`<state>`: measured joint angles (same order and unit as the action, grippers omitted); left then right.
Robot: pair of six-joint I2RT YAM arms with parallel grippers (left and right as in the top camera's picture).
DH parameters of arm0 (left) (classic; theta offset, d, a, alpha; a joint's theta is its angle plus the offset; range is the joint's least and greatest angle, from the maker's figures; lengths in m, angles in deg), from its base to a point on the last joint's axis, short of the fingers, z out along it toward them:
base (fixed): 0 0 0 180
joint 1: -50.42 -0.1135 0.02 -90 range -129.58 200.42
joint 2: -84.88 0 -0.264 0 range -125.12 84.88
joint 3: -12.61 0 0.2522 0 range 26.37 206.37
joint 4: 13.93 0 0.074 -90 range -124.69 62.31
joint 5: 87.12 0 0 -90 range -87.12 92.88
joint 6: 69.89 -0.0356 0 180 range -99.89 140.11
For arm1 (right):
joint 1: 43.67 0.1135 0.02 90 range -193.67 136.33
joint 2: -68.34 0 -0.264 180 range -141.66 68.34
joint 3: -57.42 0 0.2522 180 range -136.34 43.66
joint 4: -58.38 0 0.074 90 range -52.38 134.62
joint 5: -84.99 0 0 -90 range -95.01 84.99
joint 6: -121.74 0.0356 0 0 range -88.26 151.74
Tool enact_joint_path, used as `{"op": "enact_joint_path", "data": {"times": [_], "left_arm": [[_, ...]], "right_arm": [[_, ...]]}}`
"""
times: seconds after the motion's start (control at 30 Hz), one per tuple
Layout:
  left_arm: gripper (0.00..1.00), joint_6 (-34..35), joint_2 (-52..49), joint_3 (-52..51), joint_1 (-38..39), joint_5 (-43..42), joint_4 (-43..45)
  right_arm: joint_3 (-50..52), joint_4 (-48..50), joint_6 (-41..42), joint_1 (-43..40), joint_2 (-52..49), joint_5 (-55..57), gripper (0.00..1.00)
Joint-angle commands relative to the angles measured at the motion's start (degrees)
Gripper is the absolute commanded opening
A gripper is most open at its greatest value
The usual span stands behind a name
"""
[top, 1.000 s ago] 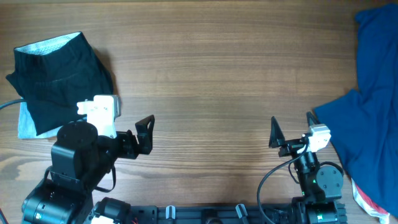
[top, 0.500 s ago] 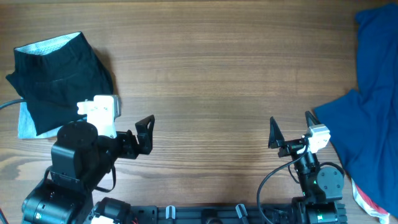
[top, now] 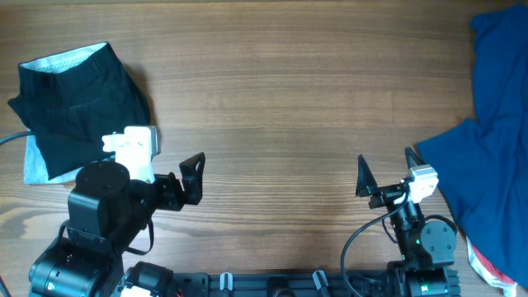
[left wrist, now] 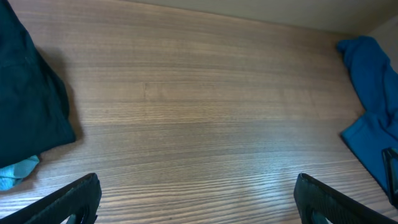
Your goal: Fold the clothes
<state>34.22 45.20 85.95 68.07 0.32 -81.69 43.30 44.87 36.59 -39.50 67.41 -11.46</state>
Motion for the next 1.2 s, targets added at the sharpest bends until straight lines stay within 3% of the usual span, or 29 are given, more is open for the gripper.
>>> {"op": "enact_joint_path", "data": {"times": [0.0, 0.33, 0.6, 0.93, 1.17], "left_arm": [[1.0, 0.5, 0.2, -0.2, 0.3, 0.9, 0.1], [1.0, -0.8, 1.2, -1.6, -2.1, 3.8, -4.6], [1.0, -0.8, 13.8, -18.9, -7.8, 4.6, 1.6], [1.0, -0.8, 32.8, -45.5, -13.3, 4.6, 26.5], [1.0, -6.6, 39.5, -54.7, -15.0, 4.6, 45.7]], "right_arm": [[0.1, 0.3, -0.2, -0.3, 0.7, -1.3, 1.0], [0.1, 0.3, -0.2, -0.3, 0.7, -1.3, 1.0], [0.1, 0.3, -0.2, -0.3, 0.7, -1.3, 1.0], [0.1, 0.3, -0.2, -0.3, 0.7, -1.3, 1.0], [0.1, 0.3, -0.2, -0.3, 0.7, -1.3, 1.0]]}}
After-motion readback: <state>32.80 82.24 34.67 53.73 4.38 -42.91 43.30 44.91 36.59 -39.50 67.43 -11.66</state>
